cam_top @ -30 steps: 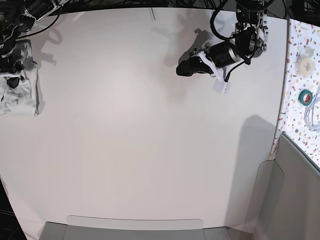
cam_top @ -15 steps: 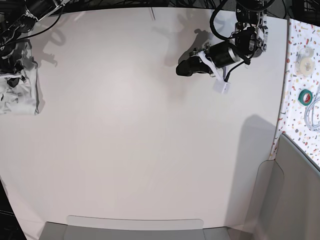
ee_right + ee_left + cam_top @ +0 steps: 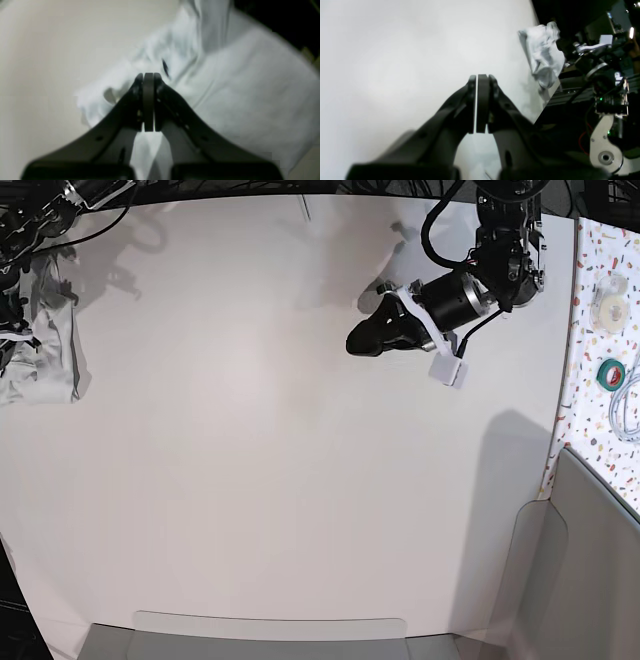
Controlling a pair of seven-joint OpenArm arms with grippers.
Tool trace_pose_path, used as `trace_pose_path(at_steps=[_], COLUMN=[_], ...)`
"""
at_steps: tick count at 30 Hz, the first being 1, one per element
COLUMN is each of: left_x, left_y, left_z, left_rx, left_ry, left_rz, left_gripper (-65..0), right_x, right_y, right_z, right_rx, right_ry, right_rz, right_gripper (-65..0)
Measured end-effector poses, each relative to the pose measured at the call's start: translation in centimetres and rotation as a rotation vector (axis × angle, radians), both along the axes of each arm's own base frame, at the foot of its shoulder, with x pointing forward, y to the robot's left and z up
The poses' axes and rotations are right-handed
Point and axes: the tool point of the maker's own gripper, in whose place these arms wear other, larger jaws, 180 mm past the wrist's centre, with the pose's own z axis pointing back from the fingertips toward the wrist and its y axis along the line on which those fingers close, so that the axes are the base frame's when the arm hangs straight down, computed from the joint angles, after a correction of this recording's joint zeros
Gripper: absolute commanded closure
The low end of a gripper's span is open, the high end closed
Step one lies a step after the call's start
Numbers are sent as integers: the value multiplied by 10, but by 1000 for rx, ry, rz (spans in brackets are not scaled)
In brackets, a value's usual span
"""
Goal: Layout the t-shirt on the table in an organized manner, then fold the t-shirt properly
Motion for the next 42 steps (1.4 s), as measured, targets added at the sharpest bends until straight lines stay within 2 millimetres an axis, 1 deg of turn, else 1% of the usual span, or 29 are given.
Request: trace_pose_path(at_steps=[2, 3, 6, 8, 9, 11, 12, 13, 14, 16, 18, 19, 21, 25, 27, 29, 32, 33, 34, 36, 37, 38, 39, 41, 42], left_x=[1, 1, 7, 10, 11, 7, 5, 5, 3, -2, -13, -21, -35, -67, -81, -94, -119, -128, -137, -160, -174, -187, -200, -224, -238], left_y=[-1, 0, 9, 22, 28, 43, 51, 62, 74, 93, 101, 104, 109, 119, 127, 138, 148, 154, 157, 170, 178, 181, 187, 191, 197], left_z=[11, 12, 8, -3, -3, -12, -16, -15, -13, 3, 18, 24, 28, 14, 13, 8, -12, -21, -28, -50, -61, -70, -80, -96, -102], left_rx=[13, 46, 125, 196, 212, 285, 312, 329, 356, 418, 501, 539, 610, 734, 775, 832, 923, 970, 1008, 1104, 1161, 1202, 1238, 1277, 1290], left_ry=[-42, -62, -101, -122, -154, -205, -223, -254, -294, -439, -583, -645, -709, -703, -728, -741, -734, -714, -719, -675, -637, -630, -588, -560, -529], left_rz=[-5, -4, 39, 107, 152, 236, 301, 396, 481, 612, 662, 677, 699, 718, 756, 795, 812, 816, 821, 827, 839, 835, 833, 809, 830], left_gripper=[-10, -10, -10, -9, -8, -8, -8, -8, -8, -10, -11, -11, -11, -8, -8, -8, -9, -10, -11, -11, -11, -11, -11, -12, -14], right_x=[-5, -7, -14, -22, -27, -36, -40, -45, -48, -55, -63, -67, -75, -97, -111, -122, -139, -144, -149, -161, -167, -174, -181, -194, -201], right_y=[3, 5, 16, 23, 26, 29, 30, 31, 32, 35, 38, 39, 40, 51, 54, 57, 62, 61, 59, 54, 51, 49, 48, 47, 47], right_z=[17, 24, 44, 56, 58, 62, 67, 71, 73, 71, 68, 72, 76, 63, 59, 55, 46, 40, 33, 10, -1, -12, -23, -44, -53], right_rx=[-64, -88, -167, -211, -229, -260, -282, -301, -314, -319, -330, -348, -365, -343, -341, -335, -314, -300, -285, -239, -218, -192, -169, -120, -100], right_ry=[-36, -44, -76, -100, -97, -84, -94, -105, -116, -123, -108, -119, -139, -127, -115, -101, -77, -66, -53, 0, 22, 39, 59, 99, 118], right_rz=[4, 10, 36, 46, 52, 61, 64, 67, 65, 65, 77, 79, 72, 61, 51, 43, 23, 14, 5, -22, -36, -52, -67, -92, -105], right_gripper=[0, 0, 0, 0, 0, 0, 0, 0, 0, 0, 0, 0, 0, 0, 0, 0, 0, 0, 0, 0, 0, 0, 0, 0, 0])
